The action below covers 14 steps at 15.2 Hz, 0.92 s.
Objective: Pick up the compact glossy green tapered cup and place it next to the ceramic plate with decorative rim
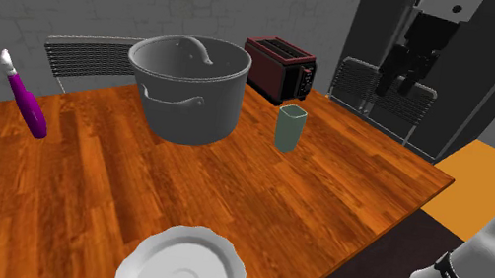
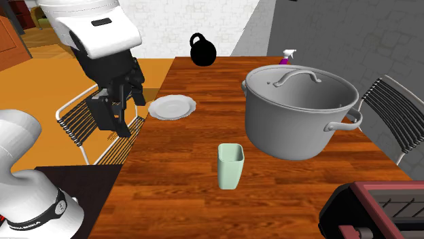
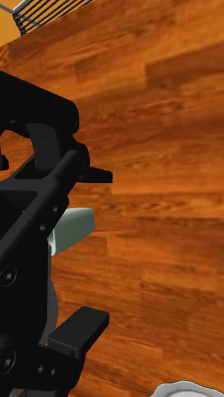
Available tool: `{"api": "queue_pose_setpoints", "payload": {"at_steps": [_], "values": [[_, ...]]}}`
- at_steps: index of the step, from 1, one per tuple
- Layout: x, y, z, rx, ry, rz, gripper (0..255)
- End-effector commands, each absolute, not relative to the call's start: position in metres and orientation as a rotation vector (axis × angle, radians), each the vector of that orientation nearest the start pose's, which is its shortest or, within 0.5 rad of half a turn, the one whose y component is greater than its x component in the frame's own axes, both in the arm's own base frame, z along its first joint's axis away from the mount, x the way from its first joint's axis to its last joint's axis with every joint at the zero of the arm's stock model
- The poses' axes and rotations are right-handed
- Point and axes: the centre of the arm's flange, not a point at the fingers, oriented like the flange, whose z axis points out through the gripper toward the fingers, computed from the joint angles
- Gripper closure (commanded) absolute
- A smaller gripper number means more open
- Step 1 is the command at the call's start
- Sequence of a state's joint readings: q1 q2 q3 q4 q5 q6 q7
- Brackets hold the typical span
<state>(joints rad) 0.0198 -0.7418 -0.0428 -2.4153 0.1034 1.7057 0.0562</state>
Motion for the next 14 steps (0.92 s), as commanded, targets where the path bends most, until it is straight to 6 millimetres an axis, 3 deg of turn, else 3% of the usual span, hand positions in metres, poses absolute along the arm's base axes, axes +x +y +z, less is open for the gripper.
{"api": "queue_pose_setpoints", "payload": {"at_steps": [1,14], "values": [[0.329,-0.001,0.561,-3.007,0.121,-0.043,0],[0.464,0.069,0.474,-3.102,0.058,-0.069,0]]}}
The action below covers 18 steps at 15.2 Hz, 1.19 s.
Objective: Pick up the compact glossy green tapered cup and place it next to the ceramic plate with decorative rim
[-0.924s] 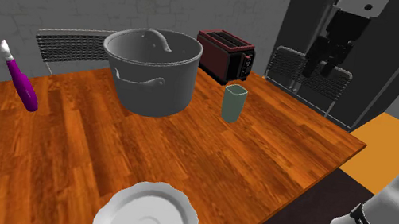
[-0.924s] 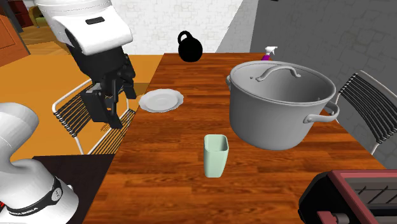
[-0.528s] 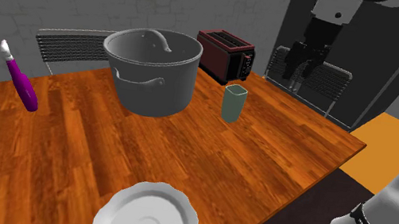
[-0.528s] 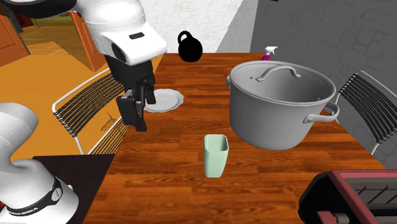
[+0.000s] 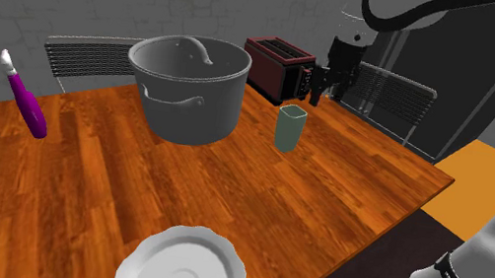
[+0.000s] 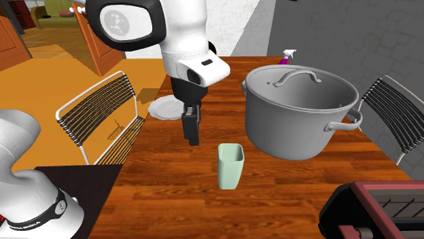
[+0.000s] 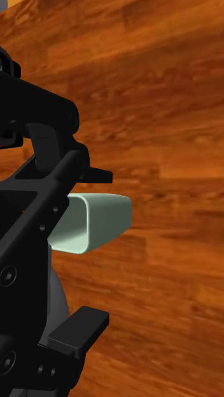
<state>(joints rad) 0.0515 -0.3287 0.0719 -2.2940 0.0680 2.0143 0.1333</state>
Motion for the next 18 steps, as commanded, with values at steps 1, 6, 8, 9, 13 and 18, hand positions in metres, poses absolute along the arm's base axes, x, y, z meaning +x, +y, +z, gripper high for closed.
{"api": "queue_pose_setpoints", "payload": {"at_steps": [1,6,8,9,13,18], "values": [[0.475,0.074,0.467,-3.109,0.053,-0.071,0],[0.526,0.100,0.432,-3.145,0.027,-0.081,0],[0.542,0.107,0.422,-3.156,0.019,-0.085,0],[0.542,0.107,0.416,-3.156,0.019,-0.085,0],[0.543,0.107,0.395,-3.156,0.019,-0.085,0],[0.544,0.107,0.382,-3.156,0.019,-0.085,0]]}}
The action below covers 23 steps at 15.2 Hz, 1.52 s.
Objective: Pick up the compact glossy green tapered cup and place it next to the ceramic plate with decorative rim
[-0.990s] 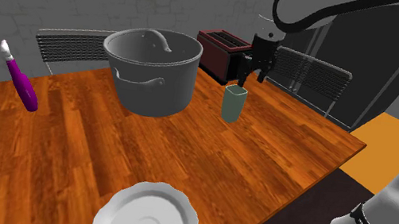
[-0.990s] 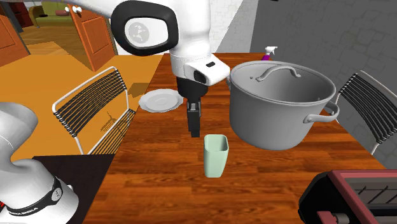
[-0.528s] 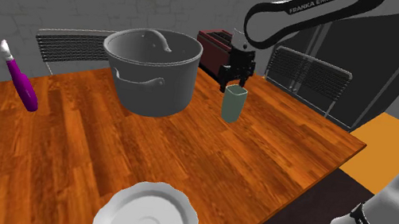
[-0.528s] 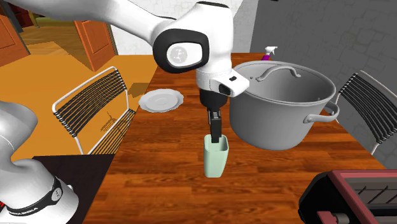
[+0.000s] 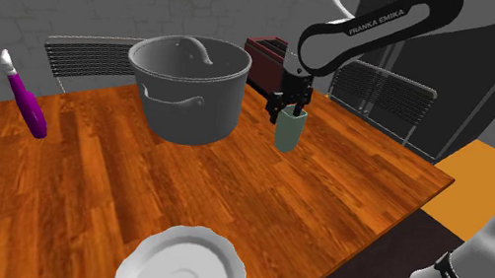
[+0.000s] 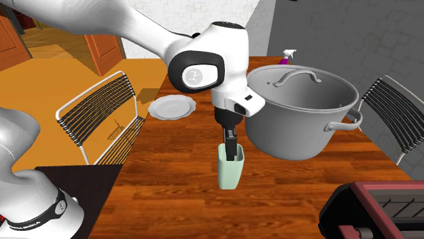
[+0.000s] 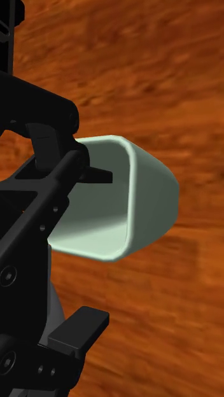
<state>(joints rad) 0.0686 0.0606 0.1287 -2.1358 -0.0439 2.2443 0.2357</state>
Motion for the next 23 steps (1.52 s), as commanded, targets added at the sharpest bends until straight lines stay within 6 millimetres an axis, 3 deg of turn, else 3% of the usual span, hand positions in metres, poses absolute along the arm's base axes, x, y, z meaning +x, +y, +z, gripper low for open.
{"api": "queue_pose_setpoints", "payload": {"at_steps": [1,5,6,15,23], "values": [[0.544,0.107,0.382,-3.156,0.019,-0.085,0],[0.544,0.107,0.382,-3.156,0.019,-0.085,0],[0.544,0.107,0.382,-3.156,0.019,-0.085,255],[0.544,0.107,0.382,-3.156,0.019,-0.085,255],[0.544,0.107,0.424,-3.156,0.019,-0.085,255]]}}
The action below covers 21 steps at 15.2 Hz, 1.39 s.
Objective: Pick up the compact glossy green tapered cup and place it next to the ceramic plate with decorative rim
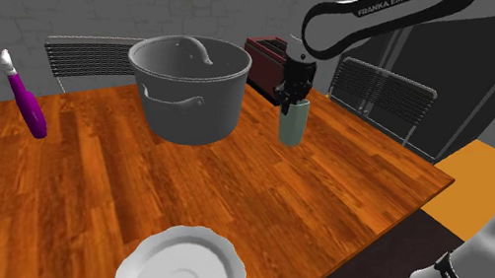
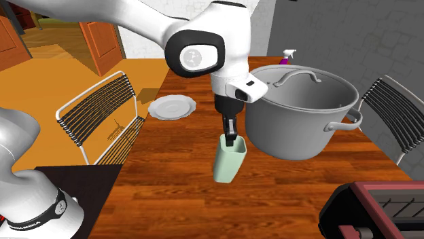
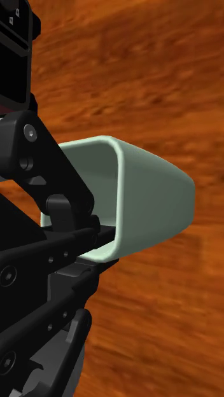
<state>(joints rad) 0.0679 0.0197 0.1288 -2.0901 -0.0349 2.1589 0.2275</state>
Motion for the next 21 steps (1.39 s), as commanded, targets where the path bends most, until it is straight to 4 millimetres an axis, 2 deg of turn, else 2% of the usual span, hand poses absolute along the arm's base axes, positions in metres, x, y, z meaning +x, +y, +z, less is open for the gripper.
{"api": "queue_pose_setpoints", "payload": {"at_steps": [1,21], "values": [[0.544,0.107,0.429,-3.156,0.019,-0.085,255],[0.544,0.107,0.535,-3.156,0.019,-0.085,255]]}}
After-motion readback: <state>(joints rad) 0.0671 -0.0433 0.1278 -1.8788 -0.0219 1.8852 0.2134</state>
